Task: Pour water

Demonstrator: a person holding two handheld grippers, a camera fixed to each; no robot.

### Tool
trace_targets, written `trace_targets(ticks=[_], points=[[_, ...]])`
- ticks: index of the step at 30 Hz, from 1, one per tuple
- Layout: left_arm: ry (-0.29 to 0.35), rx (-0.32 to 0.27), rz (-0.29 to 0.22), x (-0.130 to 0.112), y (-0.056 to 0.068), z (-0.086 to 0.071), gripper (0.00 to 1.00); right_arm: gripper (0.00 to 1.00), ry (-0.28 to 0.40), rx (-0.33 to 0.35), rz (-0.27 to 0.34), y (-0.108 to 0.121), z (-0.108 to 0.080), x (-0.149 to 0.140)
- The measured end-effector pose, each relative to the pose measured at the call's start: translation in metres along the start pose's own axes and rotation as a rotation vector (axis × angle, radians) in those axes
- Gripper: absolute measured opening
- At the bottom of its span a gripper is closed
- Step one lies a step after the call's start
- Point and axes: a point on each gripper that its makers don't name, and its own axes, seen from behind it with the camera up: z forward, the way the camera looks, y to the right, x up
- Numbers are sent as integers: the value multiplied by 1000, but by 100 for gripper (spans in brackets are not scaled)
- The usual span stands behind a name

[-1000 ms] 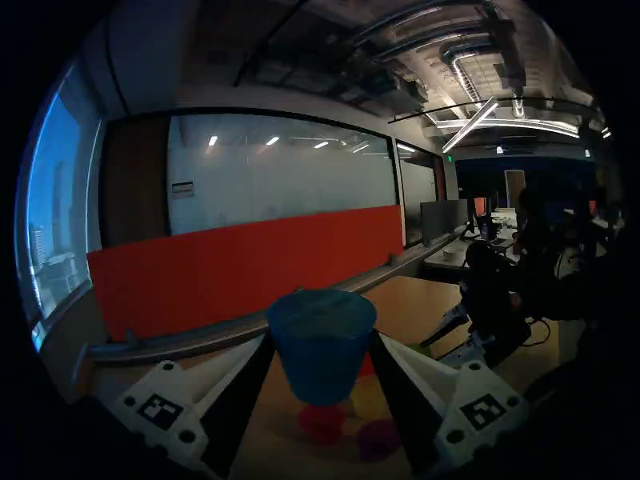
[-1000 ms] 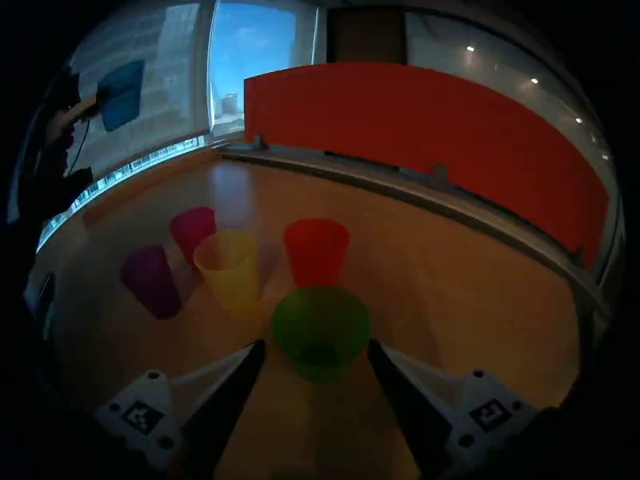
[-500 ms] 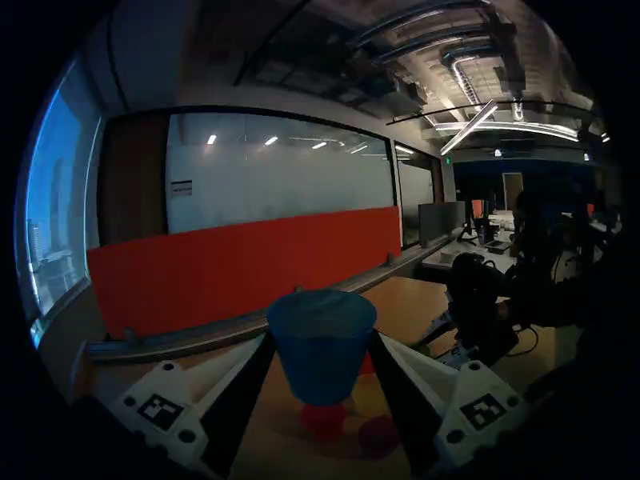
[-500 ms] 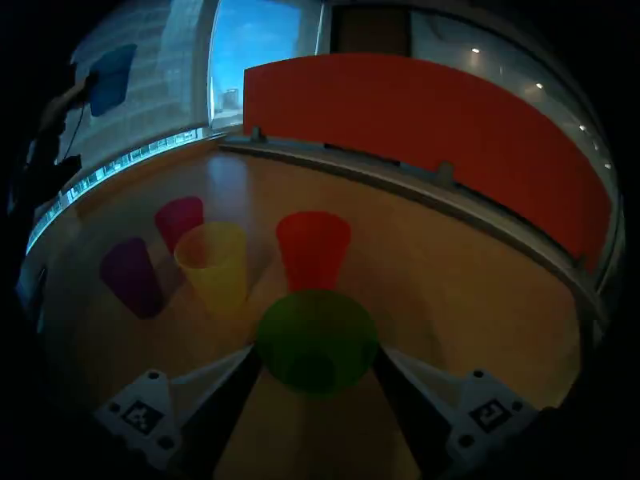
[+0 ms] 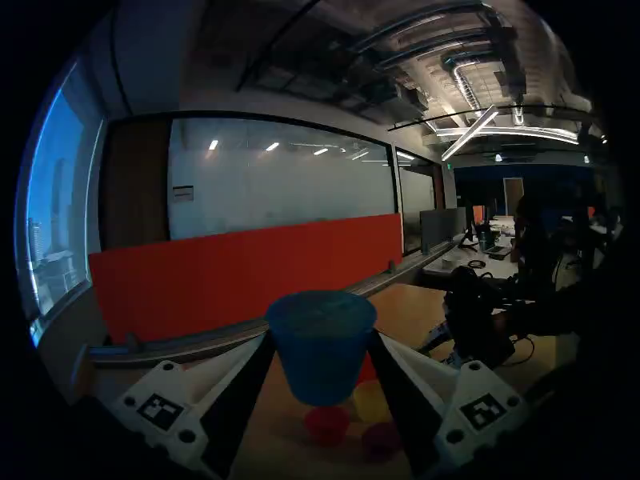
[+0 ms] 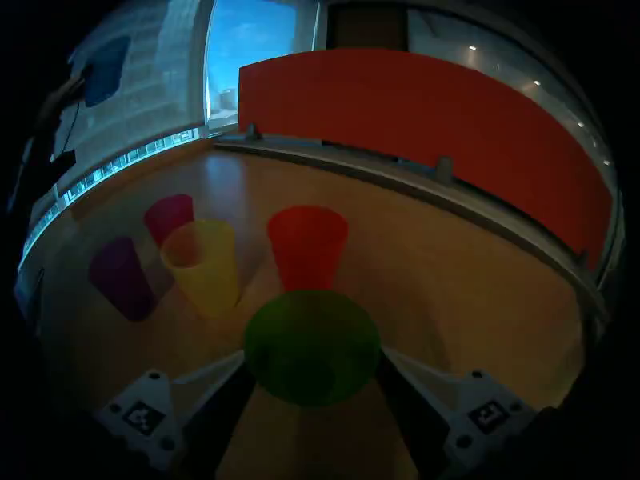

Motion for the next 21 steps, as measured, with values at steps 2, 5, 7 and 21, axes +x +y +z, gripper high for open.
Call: trace_targets(ticks=[2,5,7,21], points=[[1,0,-1,1,-1,0,83,90,4,5,4,-1,0,0],[0,0,-2,1,-1,0,83,89,6,7,2,-2,0,0],[-1,1,-2,0,-1,1,83,89,7,6,-4,-2,0,0],[-6,-3,2,-2,0,1,83,88,79,6,-37,-9,-27,28]])
